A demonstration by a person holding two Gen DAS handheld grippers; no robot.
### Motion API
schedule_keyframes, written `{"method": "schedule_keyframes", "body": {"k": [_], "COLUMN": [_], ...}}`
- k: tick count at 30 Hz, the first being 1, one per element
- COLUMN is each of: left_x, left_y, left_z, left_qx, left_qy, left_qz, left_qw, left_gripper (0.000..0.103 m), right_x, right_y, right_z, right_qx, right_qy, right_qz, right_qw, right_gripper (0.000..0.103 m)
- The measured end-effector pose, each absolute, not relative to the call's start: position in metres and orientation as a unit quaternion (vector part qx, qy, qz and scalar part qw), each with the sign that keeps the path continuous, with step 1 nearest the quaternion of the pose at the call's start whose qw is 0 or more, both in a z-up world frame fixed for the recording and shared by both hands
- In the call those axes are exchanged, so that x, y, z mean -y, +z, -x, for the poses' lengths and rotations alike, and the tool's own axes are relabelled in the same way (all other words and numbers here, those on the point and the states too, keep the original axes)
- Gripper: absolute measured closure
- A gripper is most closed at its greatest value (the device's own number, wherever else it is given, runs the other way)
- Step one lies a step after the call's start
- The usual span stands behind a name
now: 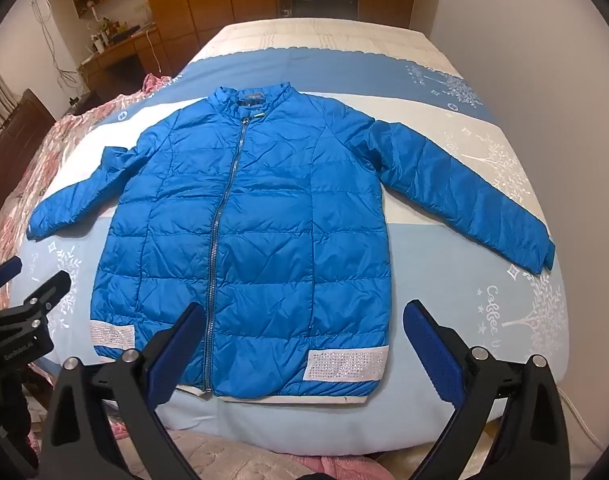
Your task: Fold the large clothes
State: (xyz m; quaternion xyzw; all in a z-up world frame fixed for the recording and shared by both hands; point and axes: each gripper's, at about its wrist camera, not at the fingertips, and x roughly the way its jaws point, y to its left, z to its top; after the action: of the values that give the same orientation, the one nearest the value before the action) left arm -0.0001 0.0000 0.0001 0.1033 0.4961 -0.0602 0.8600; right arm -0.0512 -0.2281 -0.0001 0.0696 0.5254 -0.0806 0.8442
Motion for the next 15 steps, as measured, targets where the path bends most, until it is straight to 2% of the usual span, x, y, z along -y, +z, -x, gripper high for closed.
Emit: {"method": "schedule_keyframes", "body": {"k": [15], "left_x": [0.0002], "left_y": [0.0024], "left_z": [0.0015], "left_qx": [-0.495], "left_qy": [-0.061], "left_qz": [-0.103], "left_qw": [0.861], "left_gripper": [0.003], "right_x": [0.2278], "right_y": [0.0000], "right_z": [0.0505], "right_qx": [-0.526], "right_qy": [-0.081], "right_qz": [-0.070], "right_qw": [0.844], "right_gripper": [0.004]}}
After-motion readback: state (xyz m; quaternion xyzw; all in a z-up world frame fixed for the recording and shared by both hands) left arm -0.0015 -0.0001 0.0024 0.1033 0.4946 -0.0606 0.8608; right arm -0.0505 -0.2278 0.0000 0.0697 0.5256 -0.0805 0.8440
